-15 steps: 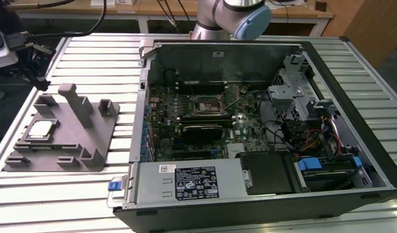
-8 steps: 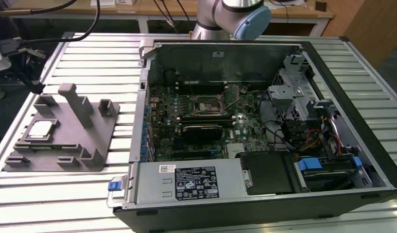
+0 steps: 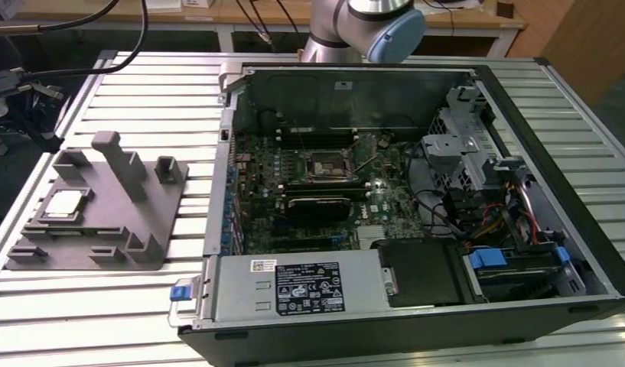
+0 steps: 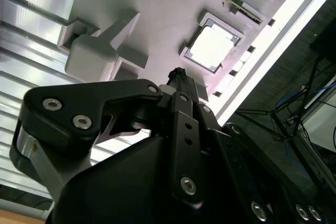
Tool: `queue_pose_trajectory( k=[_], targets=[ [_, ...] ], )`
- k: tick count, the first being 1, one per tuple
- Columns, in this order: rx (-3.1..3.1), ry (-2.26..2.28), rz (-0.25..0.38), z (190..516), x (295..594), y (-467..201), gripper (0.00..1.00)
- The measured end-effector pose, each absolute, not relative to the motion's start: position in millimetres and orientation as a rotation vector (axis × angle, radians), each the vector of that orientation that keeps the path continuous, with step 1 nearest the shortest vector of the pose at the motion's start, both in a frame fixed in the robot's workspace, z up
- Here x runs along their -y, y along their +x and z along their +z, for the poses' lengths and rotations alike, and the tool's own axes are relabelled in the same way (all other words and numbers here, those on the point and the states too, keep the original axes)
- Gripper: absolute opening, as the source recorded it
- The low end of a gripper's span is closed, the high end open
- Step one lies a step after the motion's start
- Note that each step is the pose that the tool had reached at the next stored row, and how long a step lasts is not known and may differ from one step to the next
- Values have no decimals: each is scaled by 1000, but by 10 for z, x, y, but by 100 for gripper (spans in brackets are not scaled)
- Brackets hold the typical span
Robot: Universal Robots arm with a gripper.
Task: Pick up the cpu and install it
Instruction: 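Reach for the cpu, then pick up the cpu and move it towards the insertion slot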
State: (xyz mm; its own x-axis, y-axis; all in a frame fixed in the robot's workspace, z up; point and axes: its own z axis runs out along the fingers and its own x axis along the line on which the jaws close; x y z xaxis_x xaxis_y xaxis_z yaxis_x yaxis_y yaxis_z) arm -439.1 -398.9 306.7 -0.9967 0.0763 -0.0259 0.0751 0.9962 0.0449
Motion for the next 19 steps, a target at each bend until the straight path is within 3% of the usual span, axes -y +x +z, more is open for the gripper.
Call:
queue_pose_trajectory(
  k=[19],
  targets=[
    [-3109,118,69,2994,3996,-4442,11]
  ],
)
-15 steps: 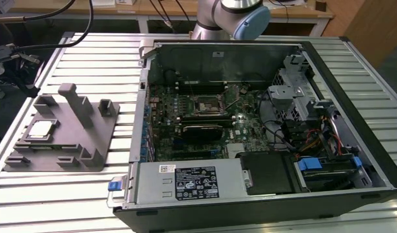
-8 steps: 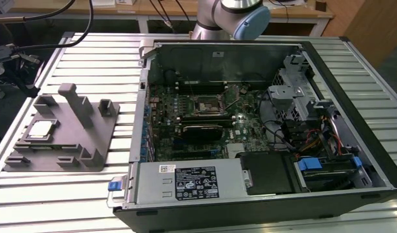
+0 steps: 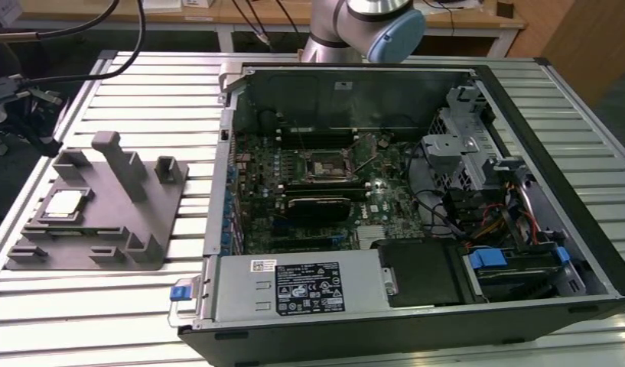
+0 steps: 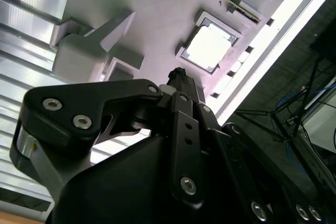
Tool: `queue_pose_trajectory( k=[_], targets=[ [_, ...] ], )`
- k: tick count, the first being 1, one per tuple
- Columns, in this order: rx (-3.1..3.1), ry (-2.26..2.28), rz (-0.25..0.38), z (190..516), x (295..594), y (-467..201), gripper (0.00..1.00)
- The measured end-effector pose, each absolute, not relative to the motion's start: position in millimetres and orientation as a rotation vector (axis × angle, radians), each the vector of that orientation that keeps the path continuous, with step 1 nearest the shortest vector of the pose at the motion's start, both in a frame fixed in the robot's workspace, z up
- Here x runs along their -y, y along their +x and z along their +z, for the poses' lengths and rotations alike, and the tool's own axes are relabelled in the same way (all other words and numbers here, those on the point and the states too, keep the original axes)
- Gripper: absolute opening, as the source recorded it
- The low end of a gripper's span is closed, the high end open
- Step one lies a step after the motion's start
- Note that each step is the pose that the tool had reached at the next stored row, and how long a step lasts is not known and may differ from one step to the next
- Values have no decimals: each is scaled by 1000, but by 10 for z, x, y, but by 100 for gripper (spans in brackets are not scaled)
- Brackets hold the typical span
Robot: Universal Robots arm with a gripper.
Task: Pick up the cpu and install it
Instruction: 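Pick up the cpu and move it towards the insertion slot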
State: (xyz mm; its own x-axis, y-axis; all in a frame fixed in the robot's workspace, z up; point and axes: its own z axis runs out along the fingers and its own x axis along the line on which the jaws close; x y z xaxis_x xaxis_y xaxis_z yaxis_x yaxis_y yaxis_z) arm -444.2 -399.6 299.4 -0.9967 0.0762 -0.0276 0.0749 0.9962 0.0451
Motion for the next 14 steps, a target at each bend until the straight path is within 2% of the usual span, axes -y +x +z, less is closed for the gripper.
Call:
queue_pose_trajectory(
  k=[14],
  targets=[
    [-3109,118,67,2816,4044,-4515,11]
  ],
)
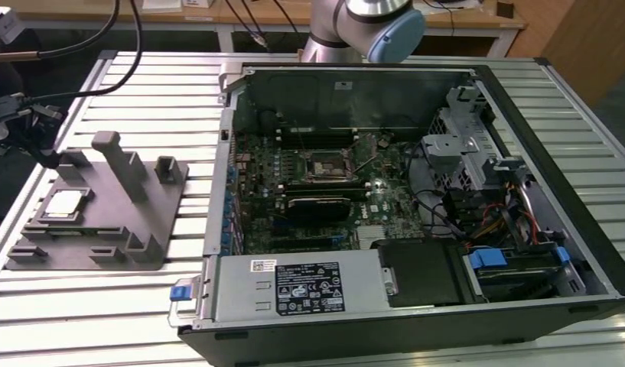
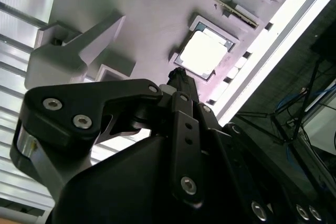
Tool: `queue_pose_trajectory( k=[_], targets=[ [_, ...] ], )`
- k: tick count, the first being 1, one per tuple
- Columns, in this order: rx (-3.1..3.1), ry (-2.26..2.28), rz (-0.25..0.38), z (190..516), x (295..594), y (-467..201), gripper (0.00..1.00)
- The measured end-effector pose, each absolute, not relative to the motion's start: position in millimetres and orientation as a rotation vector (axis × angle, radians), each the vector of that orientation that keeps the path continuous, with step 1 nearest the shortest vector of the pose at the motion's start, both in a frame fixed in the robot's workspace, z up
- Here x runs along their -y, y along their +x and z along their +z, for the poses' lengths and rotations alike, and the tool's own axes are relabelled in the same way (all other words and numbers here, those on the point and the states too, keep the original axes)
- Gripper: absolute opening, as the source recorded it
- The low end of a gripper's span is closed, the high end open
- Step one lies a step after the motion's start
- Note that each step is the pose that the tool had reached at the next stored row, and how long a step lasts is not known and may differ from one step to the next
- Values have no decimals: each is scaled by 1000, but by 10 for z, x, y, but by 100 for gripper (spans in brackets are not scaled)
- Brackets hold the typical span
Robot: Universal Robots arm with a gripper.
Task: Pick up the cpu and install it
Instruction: 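Pick up the cpu and move it towards the insertion slot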
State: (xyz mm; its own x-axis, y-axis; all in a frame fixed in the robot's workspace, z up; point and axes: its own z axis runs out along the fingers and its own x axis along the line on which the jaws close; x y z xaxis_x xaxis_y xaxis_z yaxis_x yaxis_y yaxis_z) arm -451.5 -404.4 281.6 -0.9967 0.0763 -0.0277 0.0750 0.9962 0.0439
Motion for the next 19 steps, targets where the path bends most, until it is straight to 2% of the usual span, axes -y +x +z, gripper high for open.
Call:
queue_pose_trajectory(
  k=[19],
  targets=[
    [-3109,118,67,2573,4087,-4676,11]
  ],
)
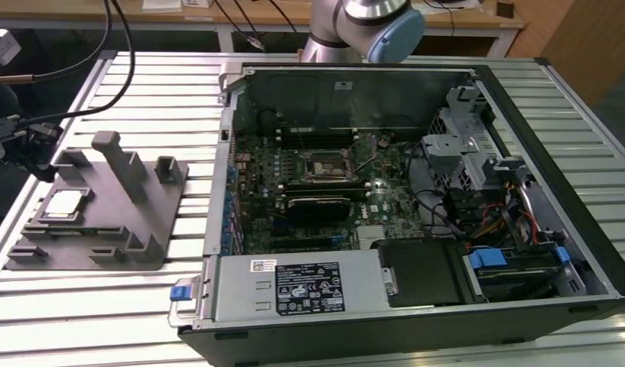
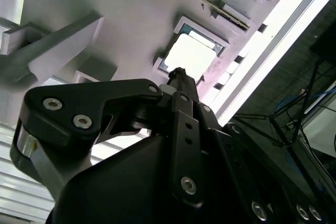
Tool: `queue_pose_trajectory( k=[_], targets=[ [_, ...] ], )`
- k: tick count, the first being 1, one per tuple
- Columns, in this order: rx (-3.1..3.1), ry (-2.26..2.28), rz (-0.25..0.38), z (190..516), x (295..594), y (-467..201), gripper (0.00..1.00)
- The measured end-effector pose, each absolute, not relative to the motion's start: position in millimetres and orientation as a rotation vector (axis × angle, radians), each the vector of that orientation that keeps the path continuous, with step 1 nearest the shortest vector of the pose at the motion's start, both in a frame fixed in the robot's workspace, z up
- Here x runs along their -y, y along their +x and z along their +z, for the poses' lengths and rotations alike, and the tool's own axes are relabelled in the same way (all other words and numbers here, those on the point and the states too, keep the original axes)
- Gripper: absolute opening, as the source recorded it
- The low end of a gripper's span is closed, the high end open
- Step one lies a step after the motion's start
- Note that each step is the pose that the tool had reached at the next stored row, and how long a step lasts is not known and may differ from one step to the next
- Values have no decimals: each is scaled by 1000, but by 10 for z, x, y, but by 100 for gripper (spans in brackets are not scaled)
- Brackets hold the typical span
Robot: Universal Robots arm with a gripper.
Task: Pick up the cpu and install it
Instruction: 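Pick up the cpu and move it towards the insertion slot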
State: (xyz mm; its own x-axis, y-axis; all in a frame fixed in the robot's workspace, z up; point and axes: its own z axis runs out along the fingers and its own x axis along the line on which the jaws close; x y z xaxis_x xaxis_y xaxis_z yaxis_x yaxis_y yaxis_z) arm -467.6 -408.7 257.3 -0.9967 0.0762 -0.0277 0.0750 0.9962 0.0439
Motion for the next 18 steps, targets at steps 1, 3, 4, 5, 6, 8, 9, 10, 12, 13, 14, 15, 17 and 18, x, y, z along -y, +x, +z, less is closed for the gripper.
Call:
queue_pose_trajectory(
  k=[1,3,4,5,6,8,9,10,12,13,14,15,17,18],
  targets=[
    [-3109,118,67,2561,4089,-4681,11],
    [-3109,118,67,2539,4094,-4689,11],
    [-3109,118,67,2530,4097,-4693,11],
    [-3109,118,67,2518,4100,-4696,11],
    [-3109,118,67,2506,4104,-4698,11],
    [-3109,118,67,2479,4112,-4702,11],
    [-3109,118,67,2468,4115,-4704,11],
    [-3109,118,67,2459,4116,-4708,11],
    [-3109,118,67,2435,4122,-4713,11],
    [-3109,118,67,2420,4125,-4717,11],
    [-3109,118,67,2404,4128,-4719,11],
    [-3109,118,67,2387,4131,-4722,11],
    [-3109,118,67,2352,4137,-4729,11],
    [-3109,118,67,2335,4139,-4734,11]
  ],
)
